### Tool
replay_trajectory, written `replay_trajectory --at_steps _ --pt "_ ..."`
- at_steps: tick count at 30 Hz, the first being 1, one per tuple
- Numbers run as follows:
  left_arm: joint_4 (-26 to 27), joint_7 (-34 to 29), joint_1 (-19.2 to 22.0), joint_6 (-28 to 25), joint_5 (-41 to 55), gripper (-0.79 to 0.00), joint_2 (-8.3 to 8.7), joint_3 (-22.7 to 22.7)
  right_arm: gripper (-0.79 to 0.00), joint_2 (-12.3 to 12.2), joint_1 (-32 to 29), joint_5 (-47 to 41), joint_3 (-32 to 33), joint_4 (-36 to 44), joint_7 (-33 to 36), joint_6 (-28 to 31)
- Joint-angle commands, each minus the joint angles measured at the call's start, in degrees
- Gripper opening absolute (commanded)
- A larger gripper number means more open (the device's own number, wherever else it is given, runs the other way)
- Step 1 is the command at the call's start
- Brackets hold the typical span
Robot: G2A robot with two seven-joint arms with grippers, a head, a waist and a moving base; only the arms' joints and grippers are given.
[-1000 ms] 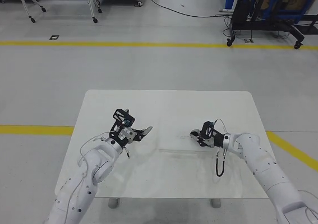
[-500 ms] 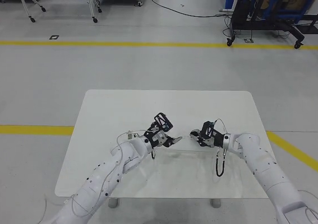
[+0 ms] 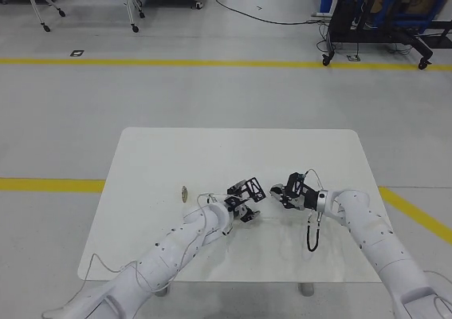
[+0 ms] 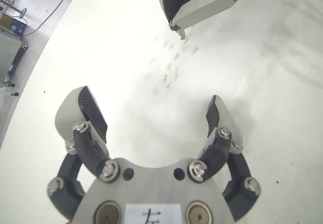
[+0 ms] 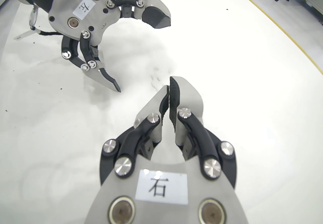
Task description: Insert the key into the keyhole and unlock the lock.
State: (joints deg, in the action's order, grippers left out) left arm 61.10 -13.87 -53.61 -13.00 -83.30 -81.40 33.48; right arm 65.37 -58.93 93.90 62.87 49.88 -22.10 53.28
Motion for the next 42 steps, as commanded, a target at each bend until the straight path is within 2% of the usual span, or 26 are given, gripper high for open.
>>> replay_trajectory --at_steps 1,7,12,19,22,27,28,32,33,36,38,42 --pt "-0.3 0.3 -0.1 0.3 0.2 0.000 -0.15 0.2 -0.785 0.0 0.0 0.0 0.0 0.0 0.0 0.0" --pt "0.1 0.1 -0.9 0.7 -0.4 0.000 0.08 1.8 -0.785 0.0 -0.2 -0.5 0.2 0.2 0.0 -0.8" --pt "1.4 0.3 -2.2 0.5 -1.2 0.000 0.71 3.6 -0.785 -1.2 -2.1 -6.7 5.7 2.8 -2.8 -2.6" --pt "3.8 1.2 -4.0 -0.2 -1.6 0.000 1.55 6.1 -0.785 -3.2 -7.0 -11.1 12.3 9.8 -1.9 -3.3" --pt "8.1 0.6 -4.0 -2.5 -5.7 0.000 2.34 6.8 -0.785 -3.3 -7.6 -12.3 12.7 10.7 -1.6 -2.6" --pt "8.1 0.6 -4.0 -2.5 -5.7 0.000 2.34 6.8 -0.785 -3.3 -7.6 -12.3 12.7 10.7 -1.6 -2.6" --pt "9.2 1.4 -3.9 -0.5 -6.9 0.000 2.46 7.5 -0.785 -3.3 -7.6 -12.3 12.7 10.7 -1.6 -2.6" --pt "14.7 12.5 -8.5 5.2 -2.4 0.000 4.24 16.1 -0.785 -2.5 -8.2 -18.3 11.5 11.4 -0.9 -2.8" --pt "16.1 16.1 -10.3 3.7 1.9 0.000 4.78 19.1 -0.785 -2.2 -7.9 -20.8 10.9 11.2 0.1 -3.0" --pt "17.5 25.8 -15.7 -5.5 19.0 0.000 6.25 28.9 -0.785 -1.0 -6.1 -30.3 9.1 9.4 3.4 -2.5" --pt "17.9 27.0 -18.3 -10.0 21.9 0.000 7.24 33.2 -0.785 -0.5 -4.4 -35.4 8.6 8.0 6.1 -2.4" --pt "17.9 27.0 -18.3 -10.0 21.9 0.000 7.24 33.2 -0.785 -0.3 -3.4 -38.9 8.4 7.1 8.4 -1.8"
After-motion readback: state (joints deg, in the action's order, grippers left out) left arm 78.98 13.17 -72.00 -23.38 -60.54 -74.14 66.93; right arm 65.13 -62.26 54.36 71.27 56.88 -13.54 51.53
